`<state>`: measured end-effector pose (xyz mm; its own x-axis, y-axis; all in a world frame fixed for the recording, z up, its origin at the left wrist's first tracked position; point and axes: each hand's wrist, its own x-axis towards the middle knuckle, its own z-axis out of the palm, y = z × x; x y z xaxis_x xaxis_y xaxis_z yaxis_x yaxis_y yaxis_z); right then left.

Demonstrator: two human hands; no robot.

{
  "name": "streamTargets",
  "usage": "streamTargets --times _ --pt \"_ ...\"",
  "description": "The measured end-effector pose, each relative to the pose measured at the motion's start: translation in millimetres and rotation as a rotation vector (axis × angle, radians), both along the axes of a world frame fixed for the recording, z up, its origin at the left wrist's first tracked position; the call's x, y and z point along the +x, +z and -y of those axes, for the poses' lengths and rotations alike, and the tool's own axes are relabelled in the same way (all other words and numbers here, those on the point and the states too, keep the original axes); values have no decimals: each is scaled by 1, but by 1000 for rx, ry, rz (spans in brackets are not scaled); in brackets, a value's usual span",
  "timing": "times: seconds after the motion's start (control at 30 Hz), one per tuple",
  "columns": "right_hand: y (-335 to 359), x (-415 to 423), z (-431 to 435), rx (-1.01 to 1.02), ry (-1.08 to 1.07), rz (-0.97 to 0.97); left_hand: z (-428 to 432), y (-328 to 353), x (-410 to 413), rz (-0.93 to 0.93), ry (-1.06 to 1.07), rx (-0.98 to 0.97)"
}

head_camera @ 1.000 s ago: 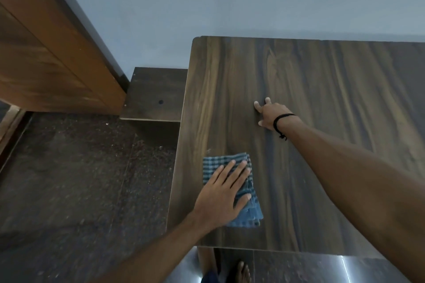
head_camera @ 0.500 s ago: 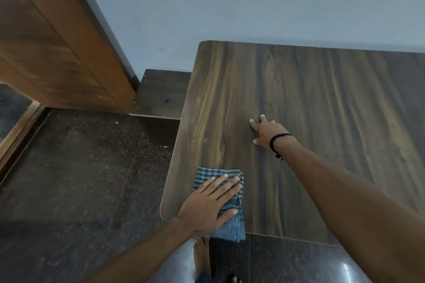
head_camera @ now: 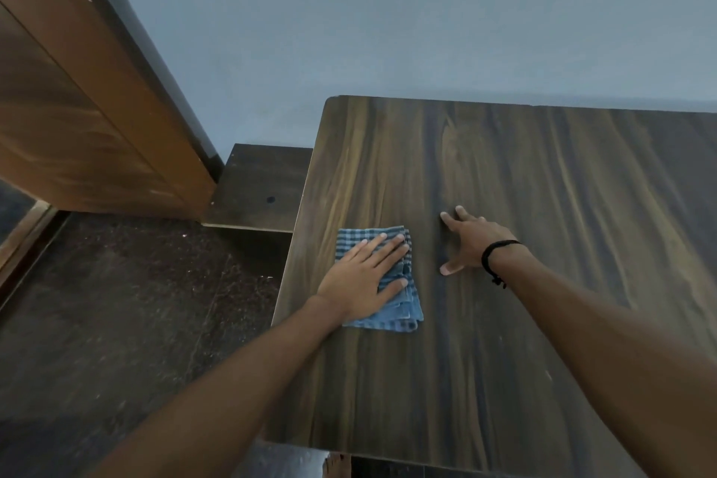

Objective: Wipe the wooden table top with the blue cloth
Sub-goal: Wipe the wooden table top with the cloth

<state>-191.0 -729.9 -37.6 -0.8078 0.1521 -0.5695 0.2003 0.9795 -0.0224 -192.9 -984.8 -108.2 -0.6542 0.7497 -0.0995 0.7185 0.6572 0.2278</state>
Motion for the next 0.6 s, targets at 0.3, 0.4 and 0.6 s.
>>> streamTargets --times 0.3,0.4,0.6 --pt "5 -107 -26 44 7 -67 -54 -6 -165 6 64 33" --pt "2 -148 -23 25 15 -88 -69 -5 -218 8 109 36" --pt "3 -209 -19 72 34 16 -91 0 -297 -7 153 13"
